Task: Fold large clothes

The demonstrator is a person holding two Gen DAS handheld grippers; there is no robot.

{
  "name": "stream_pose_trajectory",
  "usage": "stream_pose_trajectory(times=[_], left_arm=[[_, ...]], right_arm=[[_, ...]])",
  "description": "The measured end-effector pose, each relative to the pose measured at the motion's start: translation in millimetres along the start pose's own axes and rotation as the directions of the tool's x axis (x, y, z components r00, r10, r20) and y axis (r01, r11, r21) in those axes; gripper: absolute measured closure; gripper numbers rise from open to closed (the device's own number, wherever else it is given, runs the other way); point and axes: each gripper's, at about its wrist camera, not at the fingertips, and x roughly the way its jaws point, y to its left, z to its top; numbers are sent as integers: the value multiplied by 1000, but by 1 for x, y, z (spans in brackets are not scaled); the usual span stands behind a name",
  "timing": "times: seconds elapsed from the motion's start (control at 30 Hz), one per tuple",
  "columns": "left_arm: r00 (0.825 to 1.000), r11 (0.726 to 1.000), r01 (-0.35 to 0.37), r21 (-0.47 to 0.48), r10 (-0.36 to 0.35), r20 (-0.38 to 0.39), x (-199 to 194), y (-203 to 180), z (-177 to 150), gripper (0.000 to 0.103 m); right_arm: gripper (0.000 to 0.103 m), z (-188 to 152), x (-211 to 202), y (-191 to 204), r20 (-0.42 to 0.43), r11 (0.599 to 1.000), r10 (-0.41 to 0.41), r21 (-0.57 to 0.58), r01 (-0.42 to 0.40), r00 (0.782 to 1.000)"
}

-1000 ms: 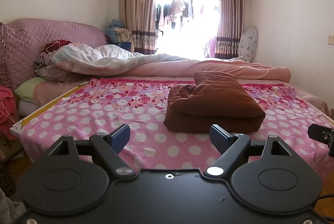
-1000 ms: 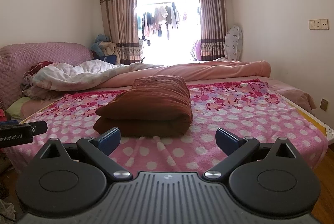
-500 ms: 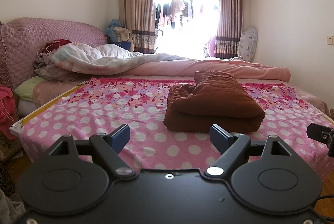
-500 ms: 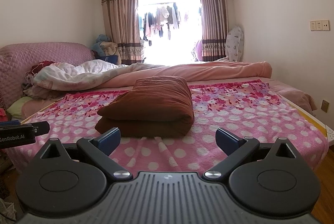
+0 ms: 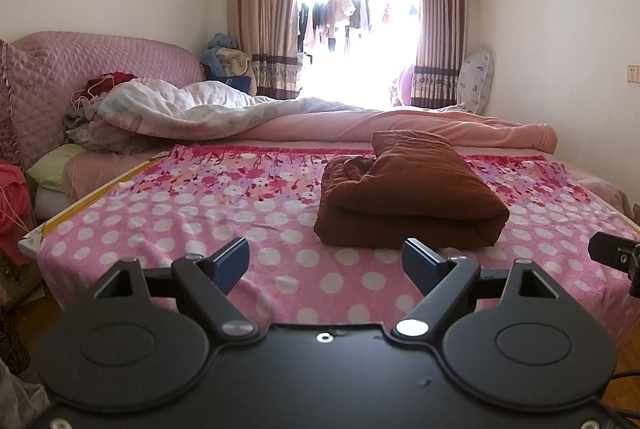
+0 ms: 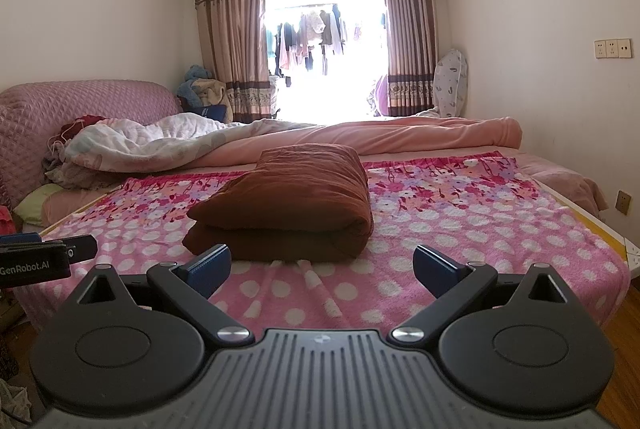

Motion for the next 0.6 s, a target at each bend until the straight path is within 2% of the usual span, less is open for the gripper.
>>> stream_pose_trajectory(times=[0.6], left_arm=[[1000,1000,-6,4,6,0,2,1,-2,17]], right_arm=[[0,0,0,0,0,1000,0,1,0,1000]])
